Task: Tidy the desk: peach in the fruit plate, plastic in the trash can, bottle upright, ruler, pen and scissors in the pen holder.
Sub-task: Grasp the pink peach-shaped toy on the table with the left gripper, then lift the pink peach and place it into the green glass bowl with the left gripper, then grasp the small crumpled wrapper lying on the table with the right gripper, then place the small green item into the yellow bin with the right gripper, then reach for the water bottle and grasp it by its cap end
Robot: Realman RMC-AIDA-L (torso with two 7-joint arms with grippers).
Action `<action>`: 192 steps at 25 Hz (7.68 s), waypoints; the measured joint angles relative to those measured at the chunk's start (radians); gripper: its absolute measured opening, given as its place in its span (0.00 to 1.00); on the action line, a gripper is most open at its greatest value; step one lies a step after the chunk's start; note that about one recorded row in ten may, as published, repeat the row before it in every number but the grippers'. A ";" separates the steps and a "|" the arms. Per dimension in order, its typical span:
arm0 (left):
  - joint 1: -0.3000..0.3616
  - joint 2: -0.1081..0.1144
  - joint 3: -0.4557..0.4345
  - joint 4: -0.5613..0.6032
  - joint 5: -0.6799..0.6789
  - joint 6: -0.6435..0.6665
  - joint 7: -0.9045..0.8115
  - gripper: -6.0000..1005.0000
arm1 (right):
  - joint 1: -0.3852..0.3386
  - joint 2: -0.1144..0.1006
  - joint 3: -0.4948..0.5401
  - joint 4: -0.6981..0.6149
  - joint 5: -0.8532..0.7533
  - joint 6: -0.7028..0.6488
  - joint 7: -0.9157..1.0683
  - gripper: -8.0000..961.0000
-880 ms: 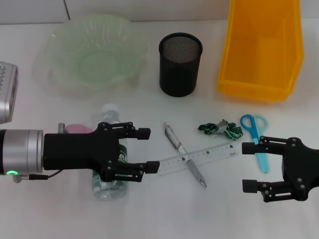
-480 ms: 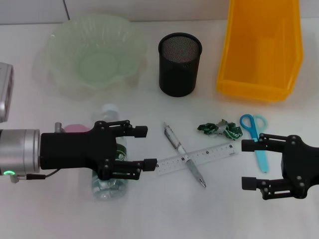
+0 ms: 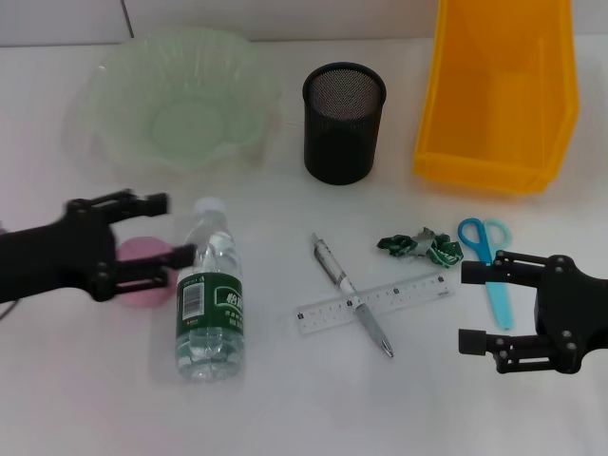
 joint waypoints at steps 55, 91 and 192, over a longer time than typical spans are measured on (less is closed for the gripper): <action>-0.149 -0.027 -0.089 -0.023 -0.173 -0.427 0.052 0.06 | 0.007 0.000 0.001 0.007 0.006 0.005 0.011 0.88; 0.056 -0.023 -0.034 -0.147 -0.251 -0.050 0.318 0.84 | -0.033 -0.004 0.116 -0.494 0.148 -0.128 0.525 0.87; 0.042 -0.017 0.022 -0.179 -0.076 0.001 0.318 0.83 | 0.356 -0.026 -0.330 -0.587 -0.483 0.598 1.246 0.52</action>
